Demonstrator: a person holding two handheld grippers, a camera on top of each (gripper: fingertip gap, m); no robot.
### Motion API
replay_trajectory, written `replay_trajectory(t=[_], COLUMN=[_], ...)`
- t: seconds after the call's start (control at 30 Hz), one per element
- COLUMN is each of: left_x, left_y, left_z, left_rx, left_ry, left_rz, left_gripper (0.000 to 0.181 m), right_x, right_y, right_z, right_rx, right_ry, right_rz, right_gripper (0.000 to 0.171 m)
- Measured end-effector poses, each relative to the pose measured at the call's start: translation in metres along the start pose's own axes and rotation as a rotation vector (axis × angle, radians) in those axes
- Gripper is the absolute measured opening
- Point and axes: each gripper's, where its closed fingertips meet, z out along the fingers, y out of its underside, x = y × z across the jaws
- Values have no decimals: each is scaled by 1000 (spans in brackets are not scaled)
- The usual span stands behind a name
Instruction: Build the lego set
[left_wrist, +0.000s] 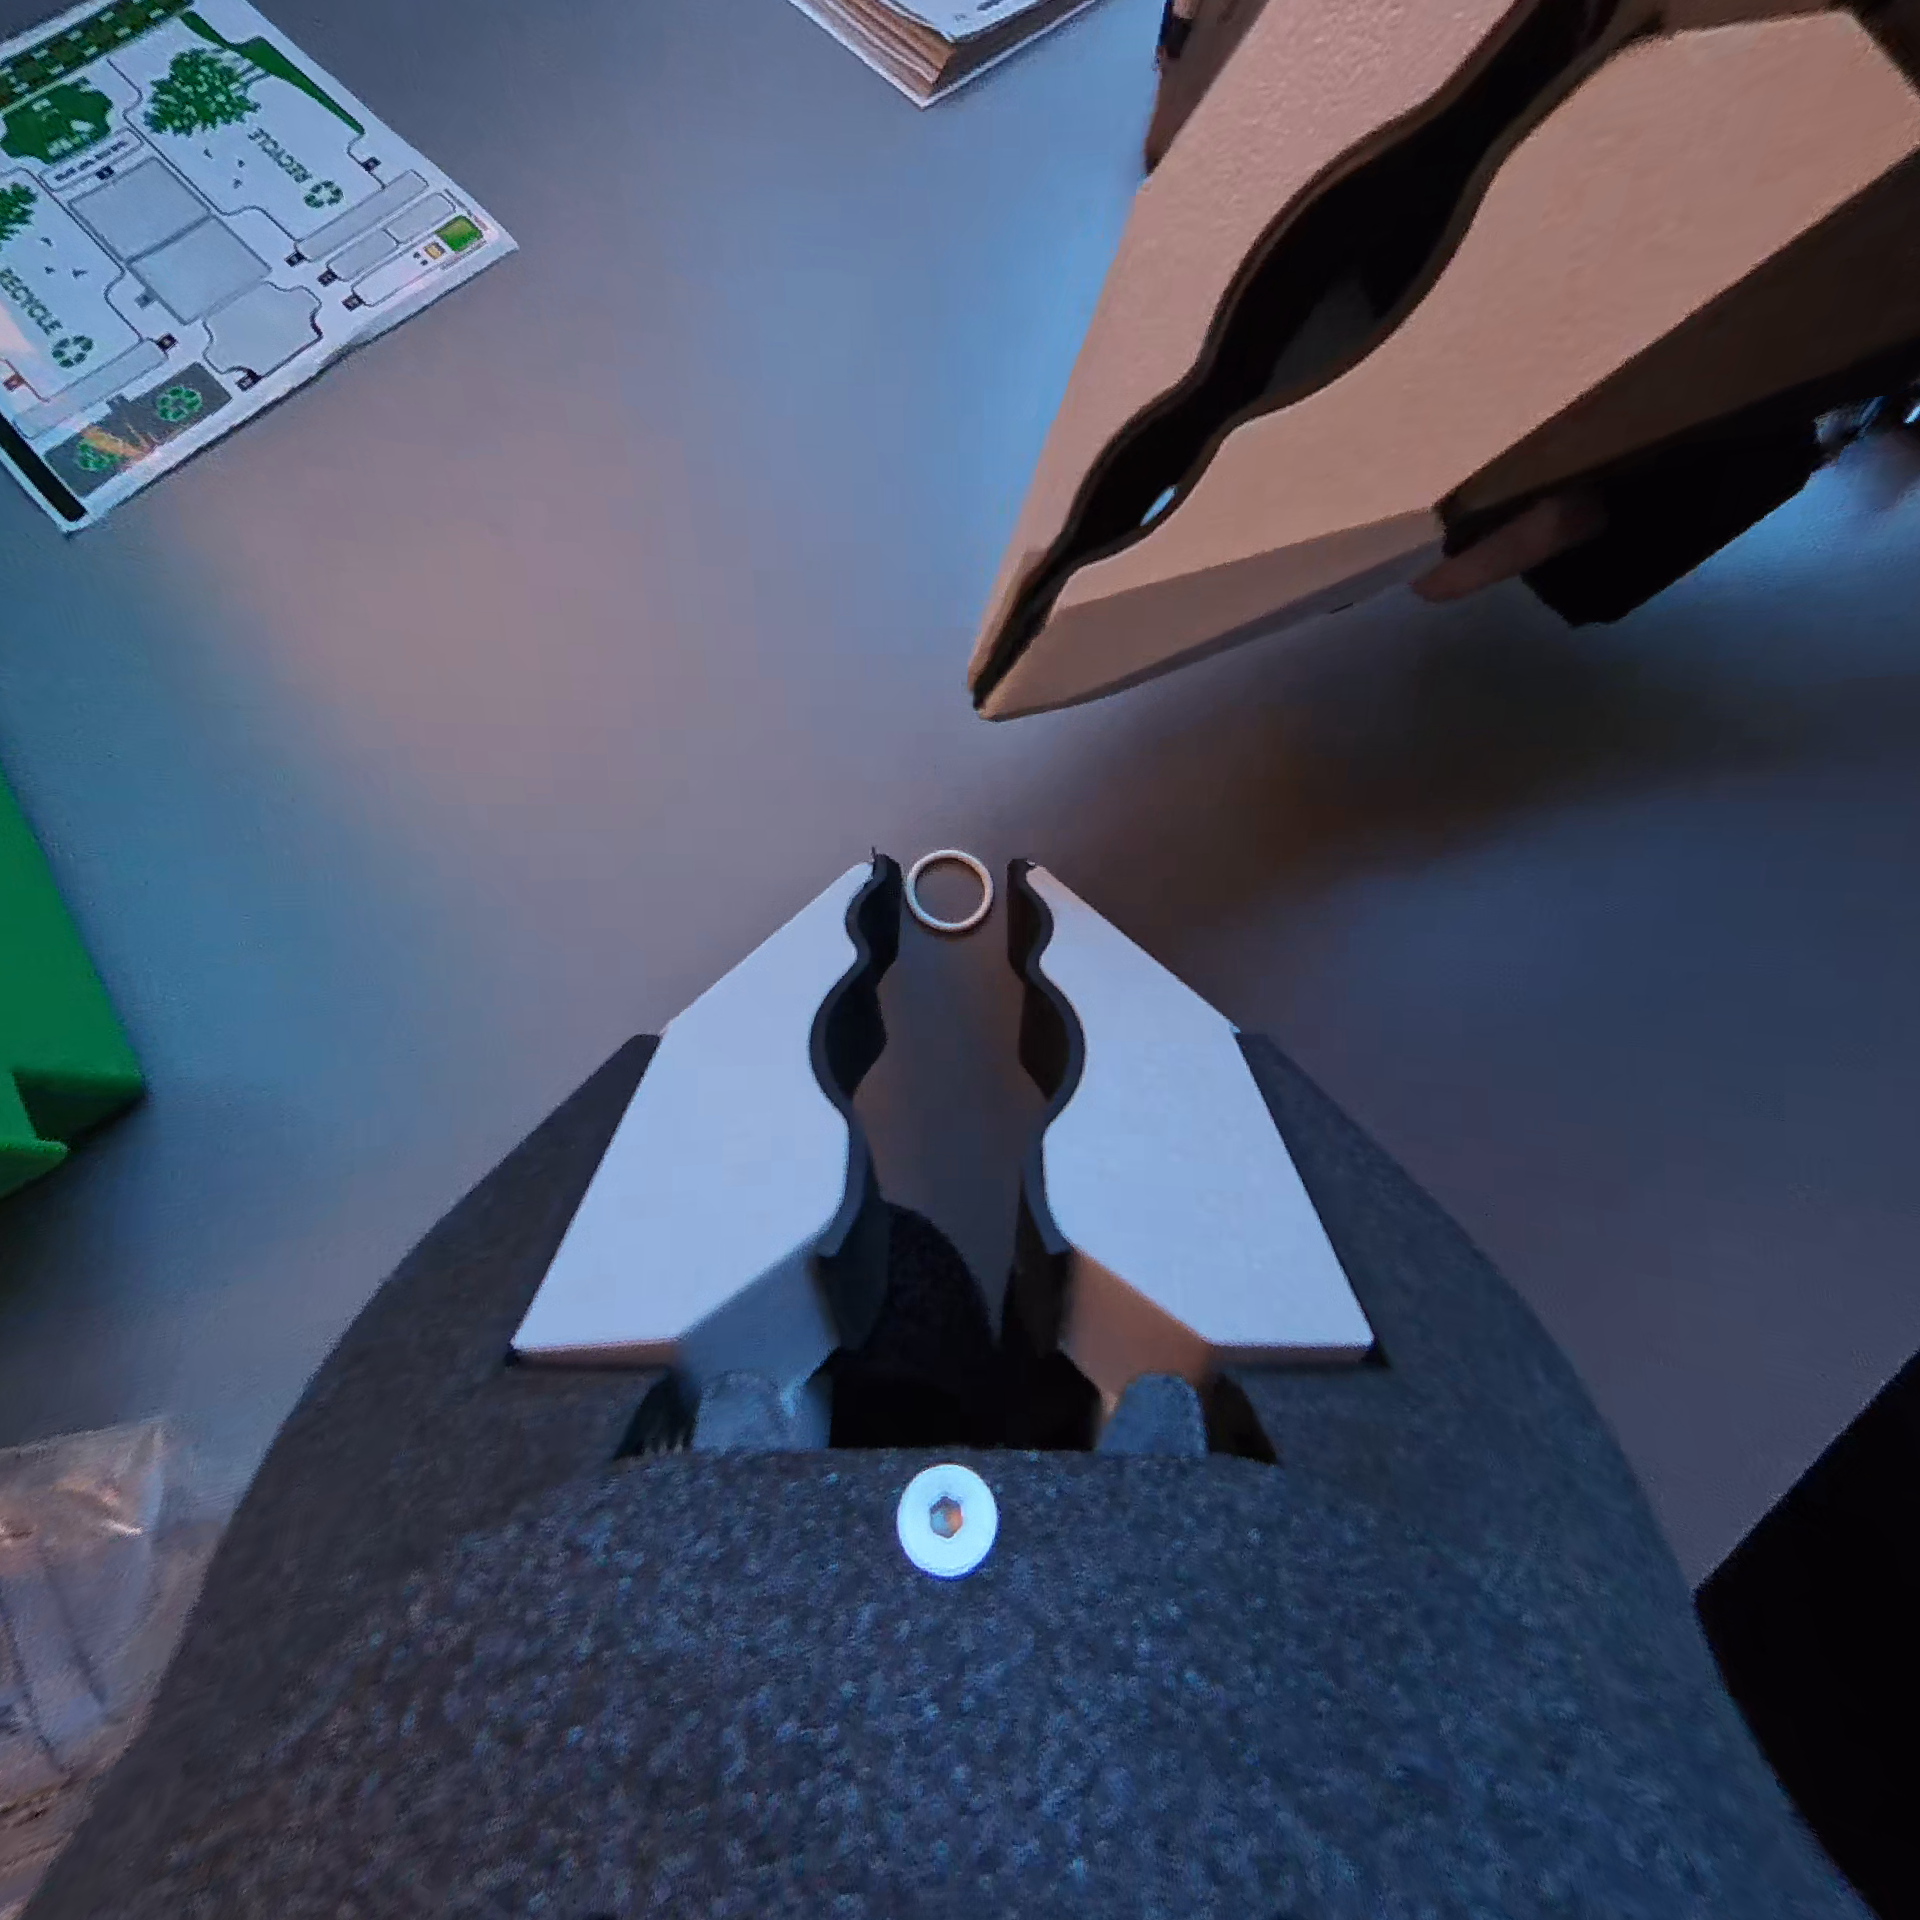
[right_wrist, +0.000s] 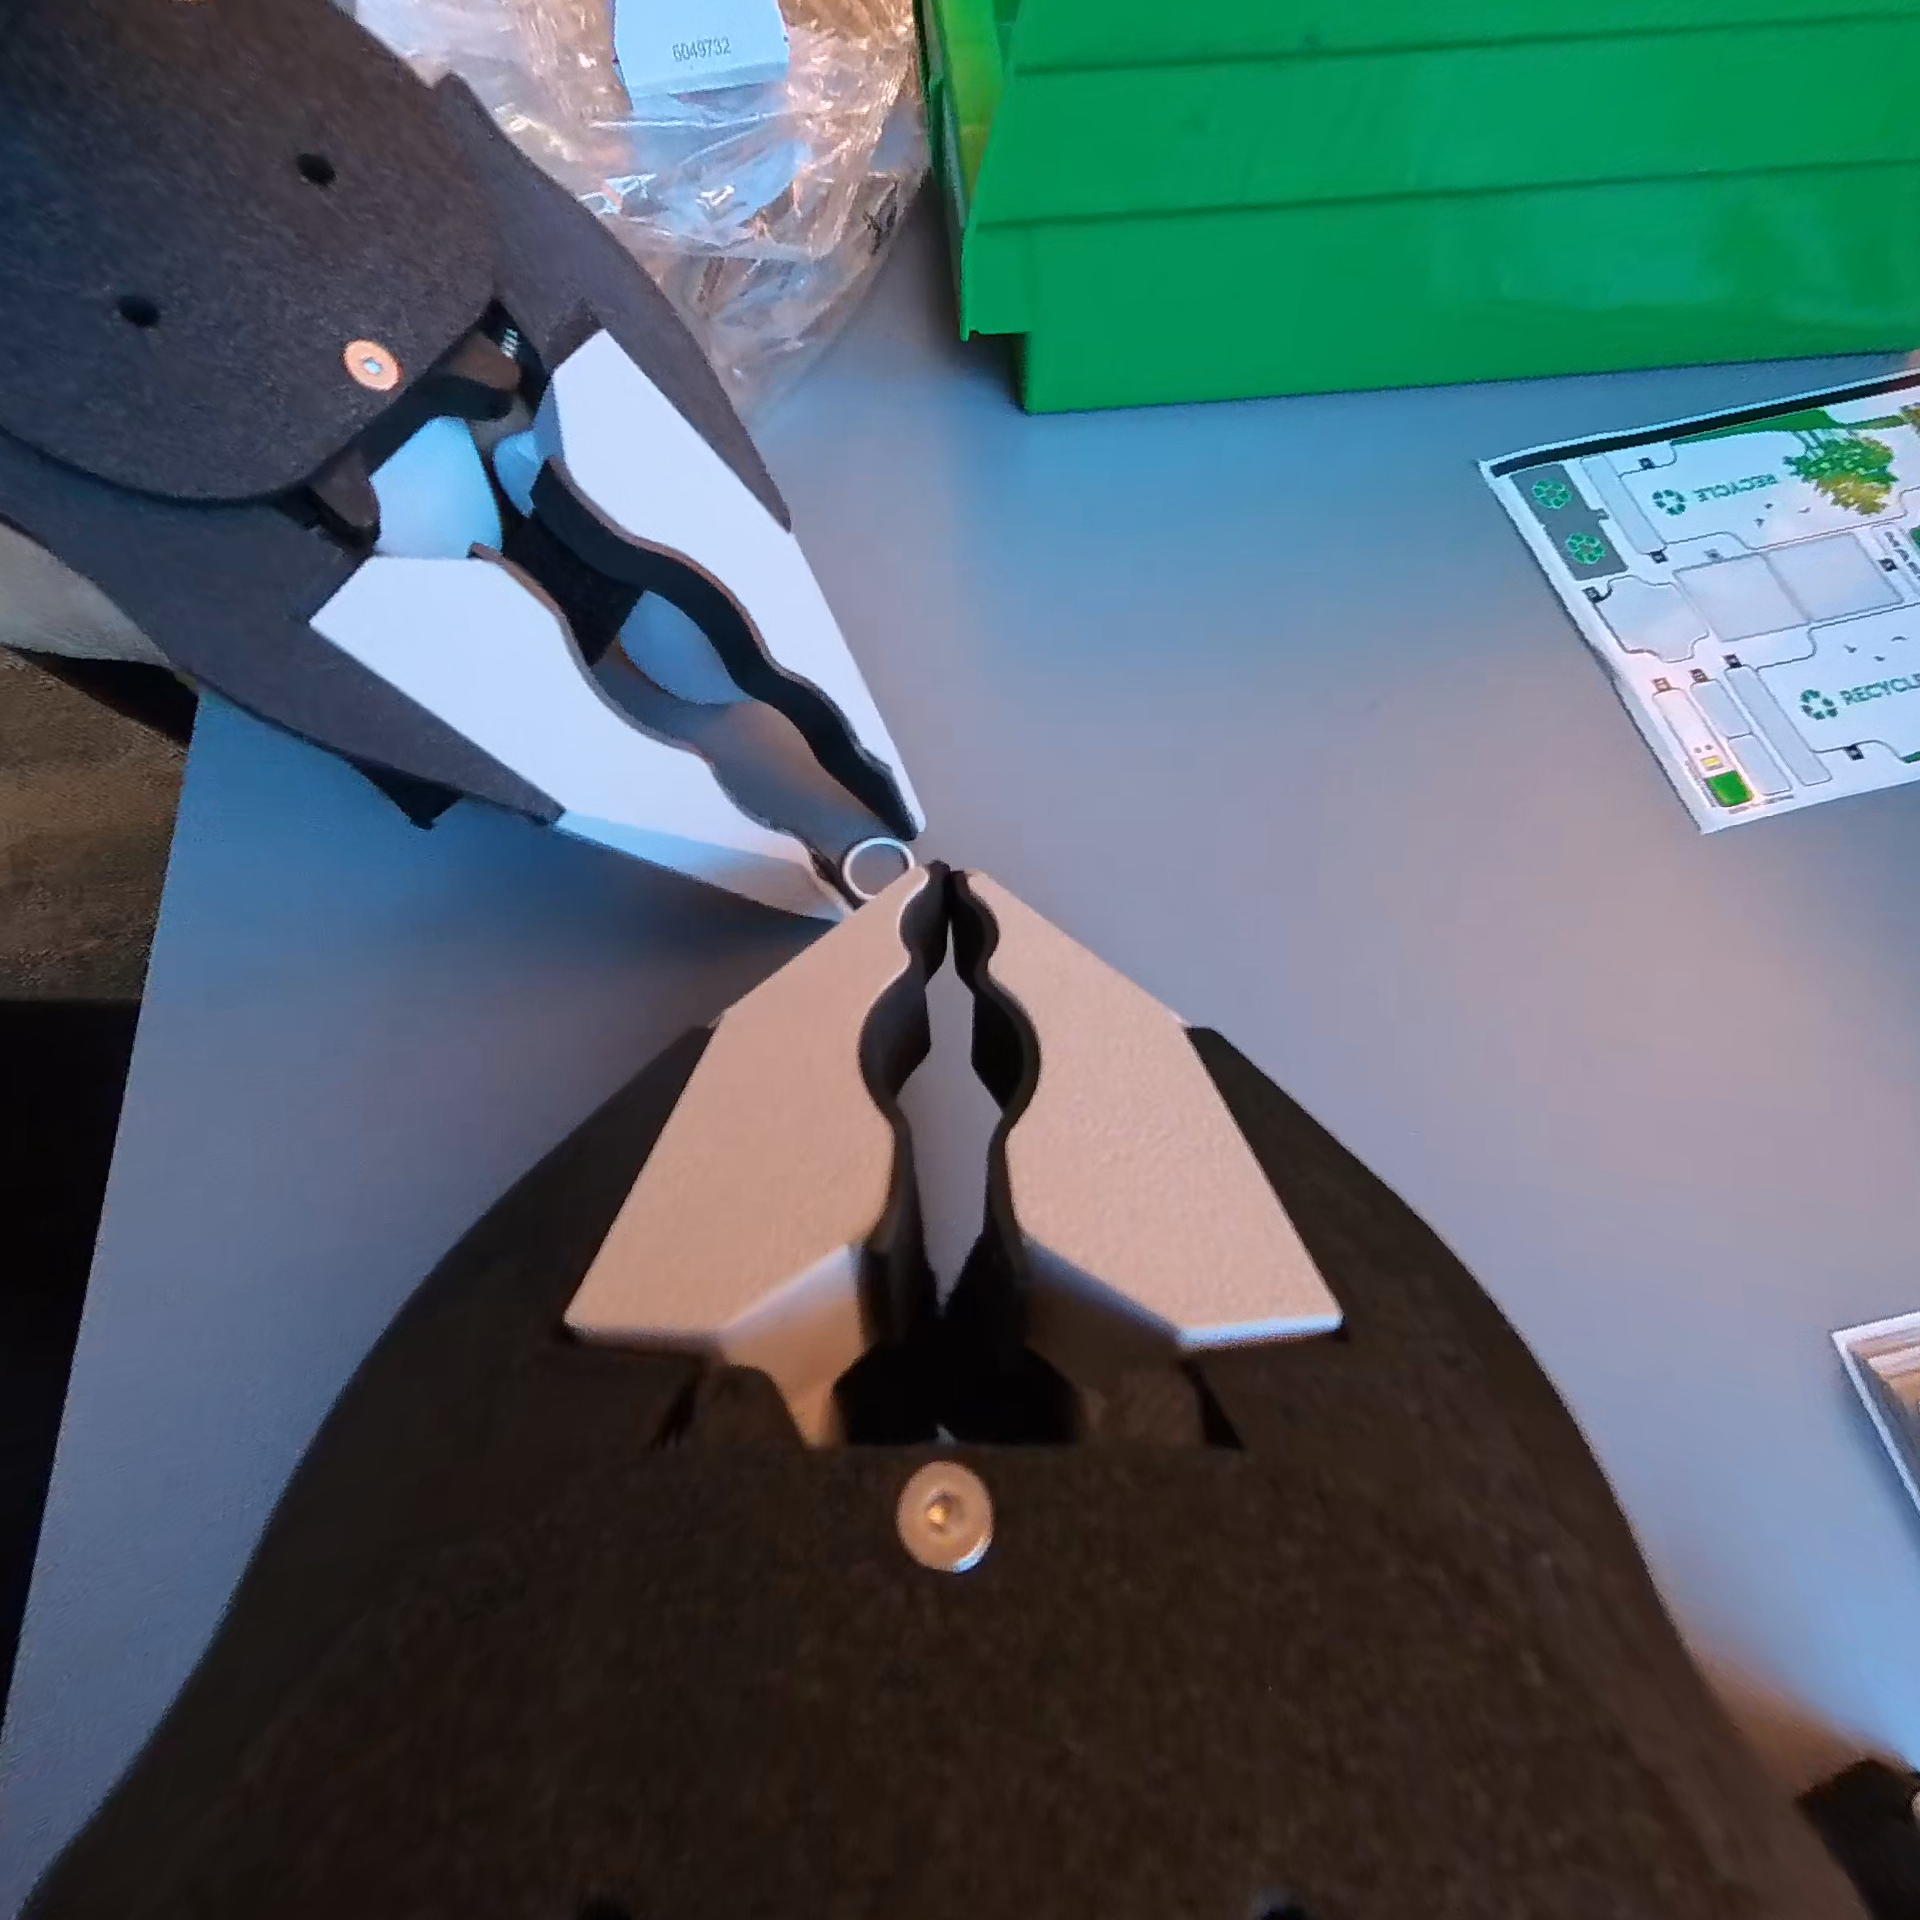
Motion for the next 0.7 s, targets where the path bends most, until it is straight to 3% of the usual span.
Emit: replay_trajectory(t=[0.33, 0.5, 0.7], left_x=[1, 7, 8], left_y=[0, -2, -3], left_z=[1, 3, 4], left_rx=[-3, -6, -11], left_ry=[23, 49, 41], left_rz=[-25, -18, -10], left_gripper=[16, 1, 0], right_x=[-5, -6, -8], right_y=[6, 11, 13], right_z=[-10, -14, -19], right_rx=[7, 3, 1], right_ry=[9, 10, 21], right_rz=[9, 21, 22], right_gripper=[0, 0, 0])
